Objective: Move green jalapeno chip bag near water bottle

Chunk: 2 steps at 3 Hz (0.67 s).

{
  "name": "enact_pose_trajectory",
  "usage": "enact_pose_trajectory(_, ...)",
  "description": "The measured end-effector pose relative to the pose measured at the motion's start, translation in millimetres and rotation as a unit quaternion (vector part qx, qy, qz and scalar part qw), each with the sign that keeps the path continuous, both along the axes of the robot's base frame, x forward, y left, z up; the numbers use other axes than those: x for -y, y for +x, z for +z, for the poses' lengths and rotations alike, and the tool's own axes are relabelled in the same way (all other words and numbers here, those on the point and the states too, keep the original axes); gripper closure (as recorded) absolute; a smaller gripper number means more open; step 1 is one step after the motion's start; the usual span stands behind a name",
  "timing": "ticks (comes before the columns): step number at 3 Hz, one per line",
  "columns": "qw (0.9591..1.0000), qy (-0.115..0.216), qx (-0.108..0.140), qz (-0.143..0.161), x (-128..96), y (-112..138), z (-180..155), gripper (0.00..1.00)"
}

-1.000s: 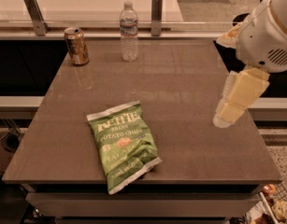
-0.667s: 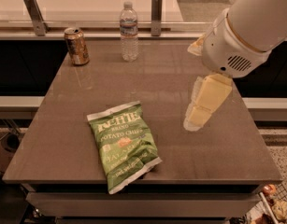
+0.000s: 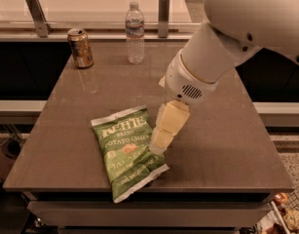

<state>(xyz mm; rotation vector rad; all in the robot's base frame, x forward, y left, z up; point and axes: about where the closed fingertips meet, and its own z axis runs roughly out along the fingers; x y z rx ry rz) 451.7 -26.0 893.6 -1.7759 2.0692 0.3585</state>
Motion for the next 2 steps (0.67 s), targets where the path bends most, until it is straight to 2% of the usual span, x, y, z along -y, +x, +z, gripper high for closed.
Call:
enact_pose_trajectory(1, 0.9988, 0.008, -0.048, -0.002, -17, -14, -31, 0.0)
enact_pose_trajectory(2, 0.9956, 0.023, -0.091, -0.003, -32, -40, -52, 0.0)
